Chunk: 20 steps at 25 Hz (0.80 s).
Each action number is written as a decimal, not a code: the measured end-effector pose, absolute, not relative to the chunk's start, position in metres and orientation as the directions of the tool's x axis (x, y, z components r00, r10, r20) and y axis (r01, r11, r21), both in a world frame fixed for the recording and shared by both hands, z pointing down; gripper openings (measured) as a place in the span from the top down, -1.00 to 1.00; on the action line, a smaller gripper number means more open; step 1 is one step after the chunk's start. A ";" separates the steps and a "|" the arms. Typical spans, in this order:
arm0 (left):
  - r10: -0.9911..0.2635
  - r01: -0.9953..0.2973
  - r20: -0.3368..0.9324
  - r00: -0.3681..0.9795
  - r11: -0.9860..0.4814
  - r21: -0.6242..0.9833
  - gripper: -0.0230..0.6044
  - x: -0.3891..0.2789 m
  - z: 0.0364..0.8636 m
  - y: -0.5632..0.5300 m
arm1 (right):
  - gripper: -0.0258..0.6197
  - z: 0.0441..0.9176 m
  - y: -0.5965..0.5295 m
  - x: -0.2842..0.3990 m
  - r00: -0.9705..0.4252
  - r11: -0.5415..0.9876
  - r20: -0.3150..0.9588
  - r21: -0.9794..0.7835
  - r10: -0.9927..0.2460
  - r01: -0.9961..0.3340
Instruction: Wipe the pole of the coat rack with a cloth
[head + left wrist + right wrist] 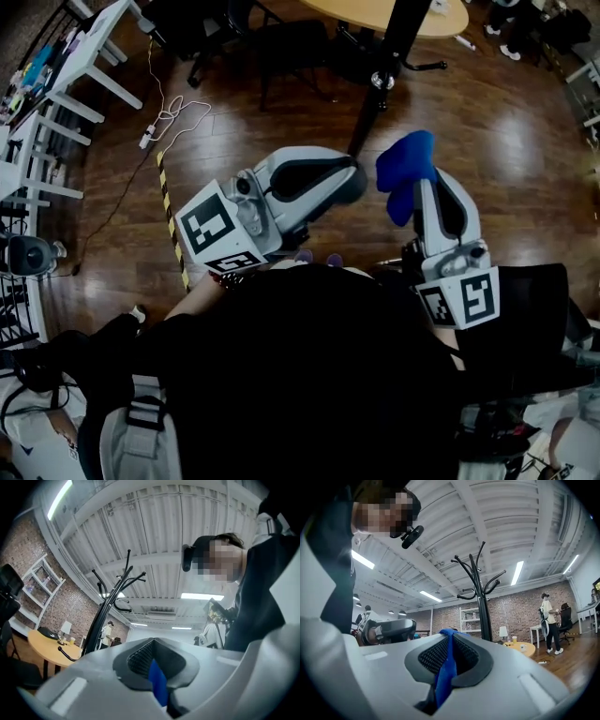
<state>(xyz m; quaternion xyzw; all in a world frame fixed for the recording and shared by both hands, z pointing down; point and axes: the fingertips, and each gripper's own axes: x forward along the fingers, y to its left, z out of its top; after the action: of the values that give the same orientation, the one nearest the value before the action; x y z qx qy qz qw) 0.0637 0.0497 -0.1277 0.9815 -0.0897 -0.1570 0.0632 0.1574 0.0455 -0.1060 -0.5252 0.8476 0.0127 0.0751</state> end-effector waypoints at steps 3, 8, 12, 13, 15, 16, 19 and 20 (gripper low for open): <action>-0.179 -0.157 -0.251 0.951 -0.982 0.105 0.95 0.066 -0.123 0.054 | 0.86 -0.108 0.045 0.157 -0.423 0.433 -0.134 -0.051 -0.896 -0.900; -0.148 -0.129 -0.227 0.963 -0.987 0.094 0.95 0.069 -0.123 0.057 | 0.86 -0.108 0.044 0.152 -0.432 0.441 -0.120 -0.064 -0.894 -0.895; -0.118 -0.101 -0.253 0.960 -0.992 0.078 0.95 0.065 -0.113 0.059 | 0.86 -0.096 0.044 0.136 -0.448 0.455 -0.114 -0.044 -0.887 -0.889; -0.107 -0.091 -0.254 0.961 -0.993 0.074 0.95 0.064 -0.110 0.061 | 0.86 -0.094 0.044 0.132 -0.447 0.455 -0.118 -0.043 -0.886 -0.890; -0.094 -0.080 -0.236 0.967 -0.994 0.068 0.95 0.059 -0.104 0.060 | 0.86 -0.090 0.040 0.126 -0.449 0.456 -0.124 -0.040 -0.885 -0.889; -0.097 -0.083 -0.227 0.969 -0.994 0.067 0.95 0.057 -0.102 0.058 | 0.86 -0.089 0.037 0.123 -0.454 0.462 -0.128 -0.040 -0.882 -0.886; -0.108 -0.092 -0.221 0.969 -0.992 0.082 0.95 0.055 -0.104 0.052 | 0.86 -0.091 0.032 0.123 -0.457 0.464 -0.119 -0.044 -0.882 -0.885; -0.107 -0.089 -0.223 0.969 -0.992 0.088 0.95 0.056 -0.105 0.051 | 0.86 -0.091 0.033 0.126 -0.451 0.458 -0.108 -0.045 -0.886 -0.888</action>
<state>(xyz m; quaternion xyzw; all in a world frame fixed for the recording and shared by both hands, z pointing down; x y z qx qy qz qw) 0.0560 0.0513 -0.1053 0.9915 -0.0496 -0.1143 0.0385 0.1256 0.0327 -0.0913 -0.5206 0.8518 0.0090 0.0579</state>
